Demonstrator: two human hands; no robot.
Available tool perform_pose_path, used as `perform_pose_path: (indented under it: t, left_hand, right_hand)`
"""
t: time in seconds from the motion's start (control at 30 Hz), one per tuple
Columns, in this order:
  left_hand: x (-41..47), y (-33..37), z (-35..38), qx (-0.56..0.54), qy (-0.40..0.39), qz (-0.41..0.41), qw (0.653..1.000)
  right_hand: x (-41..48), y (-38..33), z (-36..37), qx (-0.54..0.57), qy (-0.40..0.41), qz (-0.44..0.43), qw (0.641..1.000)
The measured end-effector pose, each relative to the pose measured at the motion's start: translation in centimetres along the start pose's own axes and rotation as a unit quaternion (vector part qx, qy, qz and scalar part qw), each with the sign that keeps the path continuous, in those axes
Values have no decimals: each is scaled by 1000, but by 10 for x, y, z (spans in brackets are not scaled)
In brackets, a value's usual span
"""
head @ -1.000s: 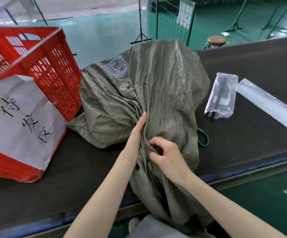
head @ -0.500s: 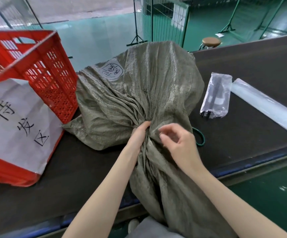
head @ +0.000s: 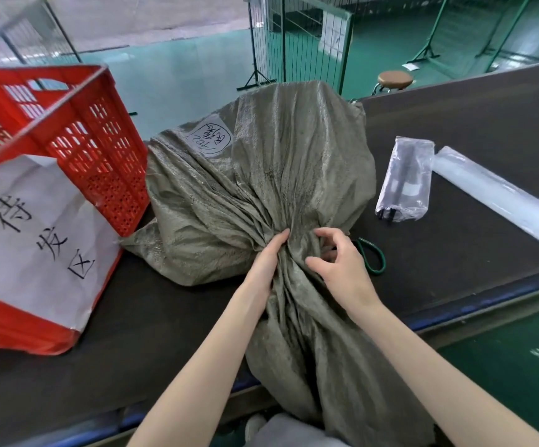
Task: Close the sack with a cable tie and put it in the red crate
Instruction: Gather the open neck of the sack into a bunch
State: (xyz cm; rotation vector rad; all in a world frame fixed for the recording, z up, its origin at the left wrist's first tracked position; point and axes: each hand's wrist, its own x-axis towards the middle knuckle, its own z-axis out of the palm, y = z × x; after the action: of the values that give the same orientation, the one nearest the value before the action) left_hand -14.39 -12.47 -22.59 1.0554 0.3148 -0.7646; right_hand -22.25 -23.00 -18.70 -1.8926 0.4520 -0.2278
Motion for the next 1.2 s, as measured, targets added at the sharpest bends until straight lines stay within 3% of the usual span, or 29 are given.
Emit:
perform_pose_path:
  t: [0.23, 0.4, 0.63, 0.77, 0.93, 1.2]
  left_hand:
    - [1, 0, -3, -16, -91, -39, 995]
    - [5, 2, 1, 9, -89, -22, 996]
    - [19, -5, -4, 91, -25, 27, 995]
    - [25, -6, -7, 107, -9, 36, 994]
    - [24, -2, 4, 111, 7, 40, 993]
    - [17, -2, -1, 73, -52, 7, 996]
  right_hand:
    - [-9, 0, 4, -39, -13, -43, 998]
    - [-16, 0, -1, -22, -36, -51, 998]
    - [-28, 12, 7, 151, -52, 39, 986]
    - [-21, 8, -5, 196, -46, 55, 978]
    - [-17, 6, -13, 62, 61, -24, 996]
    - [-37, 20, 5, -26, -83, -53, 995]
